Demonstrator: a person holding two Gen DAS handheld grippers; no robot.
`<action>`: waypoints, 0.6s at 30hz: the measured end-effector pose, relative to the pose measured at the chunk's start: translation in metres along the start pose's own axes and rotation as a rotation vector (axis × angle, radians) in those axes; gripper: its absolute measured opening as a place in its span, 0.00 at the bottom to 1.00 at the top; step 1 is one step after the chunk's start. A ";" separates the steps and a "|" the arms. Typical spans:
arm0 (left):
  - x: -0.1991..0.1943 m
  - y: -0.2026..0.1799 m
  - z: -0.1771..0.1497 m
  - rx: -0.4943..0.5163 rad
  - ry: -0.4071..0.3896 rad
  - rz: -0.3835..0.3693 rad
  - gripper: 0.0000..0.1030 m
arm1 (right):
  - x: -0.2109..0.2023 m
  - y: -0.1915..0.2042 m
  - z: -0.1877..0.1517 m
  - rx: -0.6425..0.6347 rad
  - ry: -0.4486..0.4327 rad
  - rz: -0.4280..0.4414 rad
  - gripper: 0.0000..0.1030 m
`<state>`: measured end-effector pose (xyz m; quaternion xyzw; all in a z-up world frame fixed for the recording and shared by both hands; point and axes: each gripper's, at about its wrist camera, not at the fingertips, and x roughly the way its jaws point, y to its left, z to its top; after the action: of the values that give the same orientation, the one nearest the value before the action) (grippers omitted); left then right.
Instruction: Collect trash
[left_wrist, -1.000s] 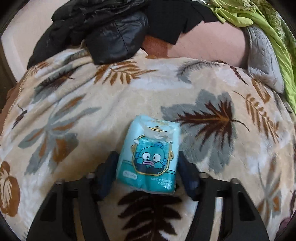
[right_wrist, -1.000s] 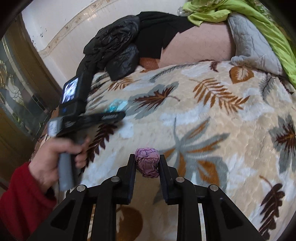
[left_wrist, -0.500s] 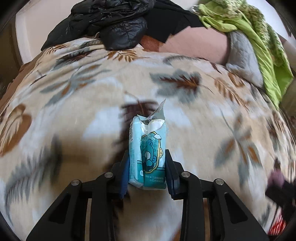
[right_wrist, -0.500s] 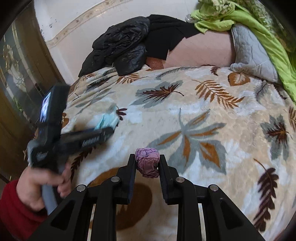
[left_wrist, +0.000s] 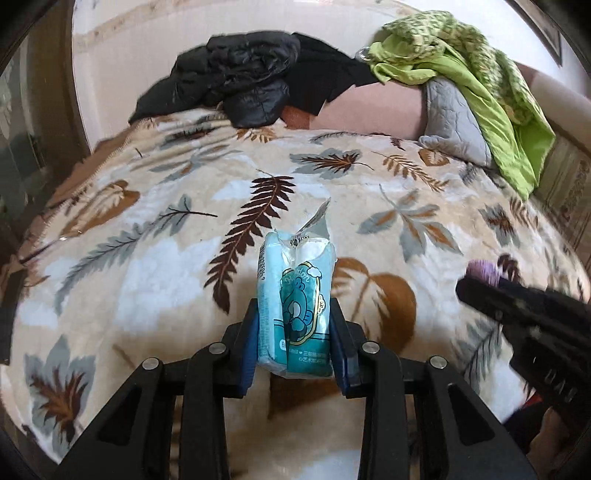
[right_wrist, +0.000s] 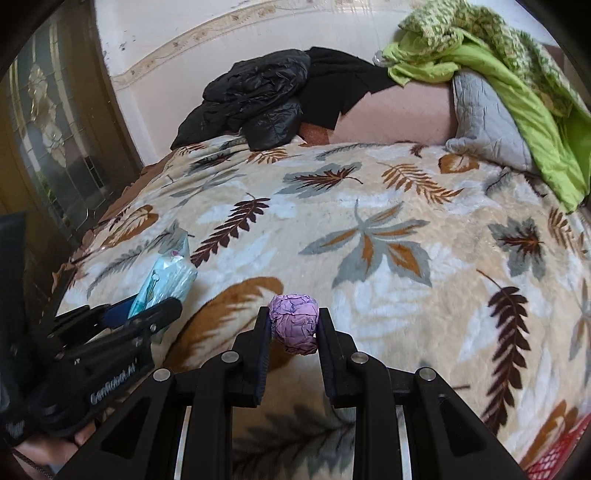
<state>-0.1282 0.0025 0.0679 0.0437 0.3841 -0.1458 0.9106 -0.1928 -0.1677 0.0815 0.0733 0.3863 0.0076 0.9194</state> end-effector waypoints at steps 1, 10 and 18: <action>-0.004 -0.002 -0.004 0.010 -0.011 0.010 0.31 | -0.006 0.000 -0.003 -0.004 -0.011 -0.005 0.25; -0.018 -0.011 -0.019 0.046 -0.055 0.042 0.31 | -0.033 -0.012 -0.021 0.012 -0.036 -0.047 0.25; -0.021 -0.013 -0.024 0.058 -0.079 0.046 0.31 | -0.040 -0.012 -0.027 0.010 -0.044 -0.066 0.25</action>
<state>-0.1623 -0.0008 0.0670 0.0732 0.3422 -0.1373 0.9267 -0.2402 -0.1793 0.0893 0.0655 0.3681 -0.0264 0.9271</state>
